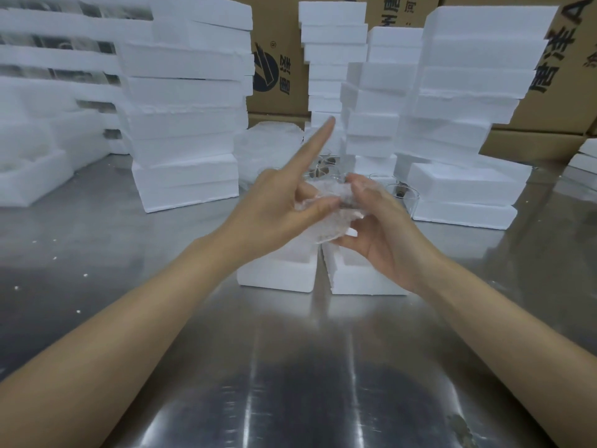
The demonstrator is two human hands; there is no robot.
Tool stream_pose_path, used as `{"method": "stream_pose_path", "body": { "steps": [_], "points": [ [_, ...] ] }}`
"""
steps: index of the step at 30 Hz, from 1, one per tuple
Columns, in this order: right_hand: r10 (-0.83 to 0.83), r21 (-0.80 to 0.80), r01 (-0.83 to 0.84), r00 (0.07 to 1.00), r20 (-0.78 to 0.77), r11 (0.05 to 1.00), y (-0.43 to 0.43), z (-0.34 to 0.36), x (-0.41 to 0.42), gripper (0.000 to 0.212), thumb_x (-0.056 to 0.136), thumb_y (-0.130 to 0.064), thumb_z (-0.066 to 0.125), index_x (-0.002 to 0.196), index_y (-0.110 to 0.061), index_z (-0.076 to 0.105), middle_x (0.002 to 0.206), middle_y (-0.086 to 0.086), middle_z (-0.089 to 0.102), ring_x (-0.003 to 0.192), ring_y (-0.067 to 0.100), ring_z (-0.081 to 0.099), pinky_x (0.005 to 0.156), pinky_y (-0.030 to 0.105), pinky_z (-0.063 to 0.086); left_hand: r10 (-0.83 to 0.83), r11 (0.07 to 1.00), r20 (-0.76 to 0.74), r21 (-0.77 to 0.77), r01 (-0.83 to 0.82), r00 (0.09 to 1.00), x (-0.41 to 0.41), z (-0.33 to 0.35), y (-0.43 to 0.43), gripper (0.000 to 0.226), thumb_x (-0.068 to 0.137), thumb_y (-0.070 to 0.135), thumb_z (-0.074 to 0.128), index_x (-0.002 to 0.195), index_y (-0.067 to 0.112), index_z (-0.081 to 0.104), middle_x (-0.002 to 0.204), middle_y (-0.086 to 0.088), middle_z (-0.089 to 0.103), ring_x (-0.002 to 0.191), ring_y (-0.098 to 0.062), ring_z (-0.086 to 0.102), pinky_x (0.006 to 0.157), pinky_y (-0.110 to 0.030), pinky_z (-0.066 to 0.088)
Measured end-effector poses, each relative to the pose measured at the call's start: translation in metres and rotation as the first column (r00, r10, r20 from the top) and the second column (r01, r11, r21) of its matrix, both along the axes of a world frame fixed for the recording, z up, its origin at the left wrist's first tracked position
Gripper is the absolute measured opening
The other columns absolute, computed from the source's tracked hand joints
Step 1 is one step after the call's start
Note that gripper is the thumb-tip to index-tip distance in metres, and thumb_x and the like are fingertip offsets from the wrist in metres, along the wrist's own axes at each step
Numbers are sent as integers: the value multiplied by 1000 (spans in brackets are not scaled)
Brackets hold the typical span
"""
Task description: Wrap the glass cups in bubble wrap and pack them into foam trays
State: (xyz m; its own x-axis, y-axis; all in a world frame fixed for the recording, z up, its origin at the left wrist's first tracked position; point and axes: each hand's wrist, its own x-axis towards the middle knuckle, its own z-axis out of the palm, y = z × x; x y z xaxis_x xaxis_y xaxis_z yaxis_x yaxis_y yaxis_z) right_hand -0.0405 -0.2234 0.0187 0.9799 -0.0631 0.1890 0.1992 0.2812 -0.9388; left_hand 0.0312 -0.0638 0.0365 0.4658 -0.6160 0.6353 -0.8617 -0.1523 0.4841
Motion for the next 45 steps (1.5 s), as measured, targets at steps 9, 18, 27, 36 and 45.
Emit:
{"method": "stream_pose_path", "body": {
  "steps": [9, 18, 27, 36, 45],
  "points": [
    [-132, -794, 346, 937, 325, 499, -12, -3, -1, 26, 98, -9, 46, 113, -25, 60, 121, -14, 60, 117, -1, 50, 102, 16, 33, 470, 830, 288, 177, -529, 834, 5, 8, 5, 77, 95, 34, 51, 154, 27, 3, 70, -4, 60, 71, -30, 56, 62, -38, 44],
    [65, -942, 313, 945, 322, 117, 4, -14, -4, 17, 91, -20, 60, 104, -18, 70, 107, -3, 64, 104, 14, 56, 96, 35, 43, 539, 695, 455, 235, -680, 709, -13, -11, -11, 63, 97, 25, 48, 152, 20, 19, 83, -11, 57, 82, -38, 60, 60, -35, 32],
    [-8, -907, 406, 913, 407, 115, 17, -15, -6, 14, 88, -24, 67, 99, -16, 70, 99, -4, 71, 92, 13, 60, 79, 26, 42, 594, 600, 407, 351, -719, 694, -14, -19, -22, 58, 97, 22, 52, 146, 8, 25, 105, -13, 63, 100, -37, 60, 64, -34, 32],
    [-103, -848, 358, 933, 346, 392, 10, -4, -8, 20, 77, 1, 65, 76, -18, 72, 74, -12, 70, 74, -2, 64, 73, 11, 46, 533, 453, 552, 454, -767, 641, -18, -34, -37, 67, 96, 6, 44, 151, 1, 7, 113, -8, 61, 108, -32, 60, 67, -34, 29],
    [-190, -975, 221, 958, 216, 9, -22, -10, 3, 29, 91, -19, 55, 119, -20, 63, 123, -3, 60, 116, 16, 52, 94, 28, 39, 337, 768, 355, 433, -473, 872, 22, -17, -4, 48, 96, 39, 53, 141, 25, 41, 90, -5, 62, 93, -31, 59, 68, -33, 42]
  ]
}}
